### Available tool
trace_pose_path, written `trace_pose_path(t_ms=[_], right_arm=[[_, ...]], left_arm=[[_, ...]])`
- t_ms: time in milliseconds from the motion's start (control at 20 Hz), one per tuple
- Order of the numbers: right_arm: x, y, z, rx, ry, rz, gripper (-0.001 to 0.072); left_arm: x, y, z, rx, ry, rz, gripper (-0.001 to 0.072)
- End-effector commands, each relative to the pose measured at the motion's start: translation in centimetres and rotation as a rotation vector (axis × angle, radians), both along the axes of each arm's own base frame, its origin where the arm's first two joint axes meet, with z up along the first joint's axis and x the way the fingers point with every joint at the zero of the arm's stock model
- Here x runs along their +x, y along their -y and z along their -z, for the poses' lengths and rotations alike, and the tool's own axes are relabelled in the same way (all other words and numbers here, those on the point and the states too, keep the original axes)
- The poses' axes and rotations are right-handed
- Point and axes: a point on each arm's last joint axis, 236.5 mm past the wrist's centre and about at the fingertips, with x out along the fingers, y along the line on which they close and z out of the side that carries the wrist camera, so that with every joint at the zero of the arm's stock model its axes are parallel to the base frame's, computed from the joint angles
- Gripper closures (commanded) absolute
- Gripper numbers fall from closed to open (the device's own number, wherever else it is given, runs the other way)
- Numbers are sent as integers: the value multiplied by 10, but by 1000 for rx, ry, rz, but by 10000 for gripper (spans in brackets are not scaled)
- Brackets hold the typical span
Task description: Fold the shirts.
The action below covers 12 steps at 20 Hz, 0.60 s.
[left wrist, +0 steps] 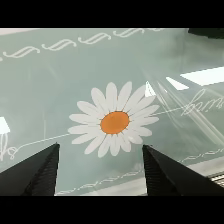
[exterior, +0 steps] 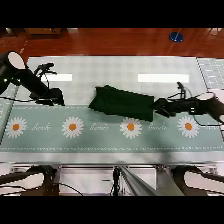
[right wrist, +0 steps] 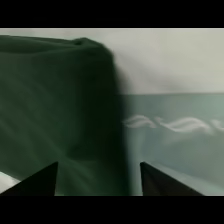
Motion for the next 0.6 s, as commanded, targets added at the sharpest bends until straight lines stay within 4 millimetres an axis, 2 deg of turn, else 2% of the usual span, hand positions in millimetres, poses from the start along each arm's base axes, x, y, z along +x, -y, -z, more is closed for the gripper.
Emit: trace_pose_path(t_ms=[0, 50, 100, 150, 200, 250, 350, 450, 550], right_arm=[[21, -31, 15, 5, 31, 61, 235], [27, -31, 12, 7, 46, 77, 306], [33, -28, 6, 12, 59, 80, 428], [38, -24, -2, 27, 69, 80, 662], [44, -19, -16, 53, 83, 76, 691], [48, -13, -32, 70, 105, 60, 692], [56, 12, -75, 68, 183, 40, 692], [59, 52, -124, 23, 264, 77, 692], [53, 106, -173, -64, 329, 182, 692]], left_arm=[[-2, 5, -1, -6, -5, 4, 109], [-2, 5, -2, -6, -5, 4, 108], [-2, 5, -1, -6, -5, 4, 108], [-2, 5, -1, -6, -5, 4, 108], [-2, 5, -1, -6, -5, 4, 109], [-2, 5, -1, -6, -4, 5, 108], [-2, 5, -1, -6, -3, 7, 109], [-2, 5, -1, -7, -1, 11, 108], [1, 5, -1, -7, 11, 12, 108]])
